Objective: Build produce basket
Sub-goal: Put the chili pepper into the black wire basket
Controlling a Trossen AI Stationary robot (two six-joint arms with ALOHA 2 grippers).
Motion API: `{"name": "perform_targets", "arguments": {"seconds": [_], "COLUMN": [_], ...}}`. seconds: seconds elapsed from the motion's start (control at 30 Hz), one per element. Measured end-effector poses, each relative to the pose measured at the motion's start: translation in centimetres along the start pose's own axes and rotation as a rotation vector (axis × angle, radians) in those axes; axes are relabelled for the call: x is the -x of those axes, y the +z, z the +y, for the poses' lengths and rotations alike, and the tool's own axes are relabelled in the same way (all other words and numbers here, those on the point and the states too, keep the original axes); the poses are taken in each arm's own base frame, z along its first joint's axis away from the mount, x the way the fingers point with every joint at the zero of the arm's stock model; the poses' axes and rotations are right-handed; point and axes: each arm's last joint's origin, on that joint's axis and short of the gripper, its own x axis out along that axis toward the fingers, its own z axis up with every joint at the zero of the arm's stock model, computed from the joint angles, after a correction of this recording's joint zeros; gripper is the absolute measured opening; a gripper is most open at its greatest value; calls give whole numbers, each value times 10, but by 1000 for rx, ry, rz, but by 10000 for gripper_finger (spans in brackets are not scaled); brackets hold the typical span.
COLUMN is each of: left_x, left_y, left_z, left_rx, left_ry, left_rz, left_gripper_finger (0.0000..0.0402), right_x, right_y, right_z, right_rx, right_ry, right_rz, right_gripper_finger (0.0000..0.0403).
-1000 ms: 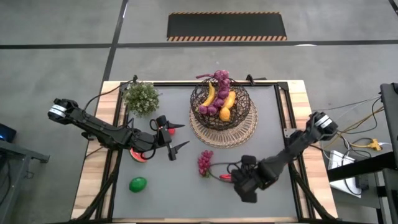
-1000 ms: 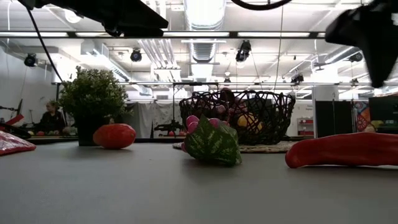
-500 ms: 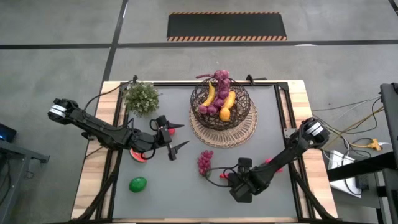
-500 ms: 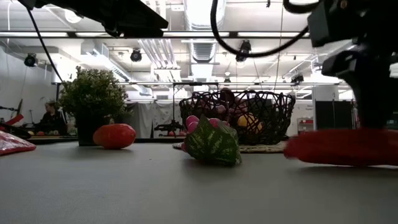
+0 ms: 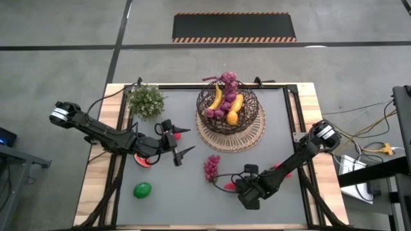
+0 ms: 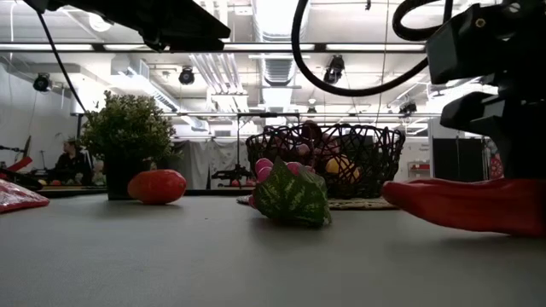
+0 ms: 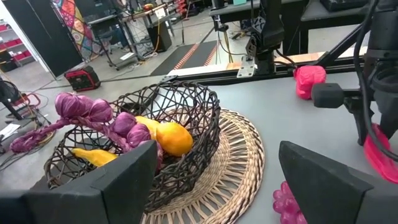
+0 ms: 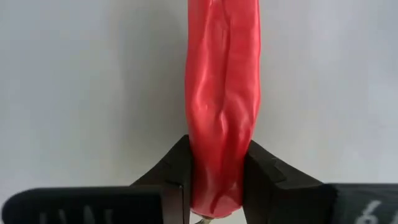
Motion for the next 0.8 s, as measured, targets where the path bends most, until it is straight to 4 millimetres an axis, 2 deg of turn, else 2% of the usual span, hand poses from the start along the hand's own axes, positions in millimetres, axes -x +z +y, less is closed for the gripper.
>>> {"name": "perform_targets", "arguments": {"seconds": [0.17,0.3,0.43,0.5,0.57,0.67,0.73,0.8], "left_x": [0,0,0,0,0,0,0,0], "left_y": [0,0,0,0,0,0,0,0], "left_z": [0,0,0,0,0,0,0,0], "left_rx": [1,1,-2,-2,-2,-3,-3,-3], "left_ry": [-1,-1,-1,-1,-1,-1,-1,-1], "left_rz": [0,1,1,1,1,1,1,1], "left_gripper_finger": [318,318,318,318,318,318,318,318], "right_x": [5,24,49,62,69,76,79,83], "right_y": [3,13,28,35,39,45,52,60], "right_z": [0,1,7,7,5,-4,-15,-31], "right_rx": [65,170,375,549,752,1024,1119,1133], "right_ry": [-35,-135,-267,-366,-503,-850,-1126,-1335], "right_rz": [-28,-50,-127,-146,-137,-74,12,117], "right_gripper_finger": [76,76,76,76,76,77,83,86]}}
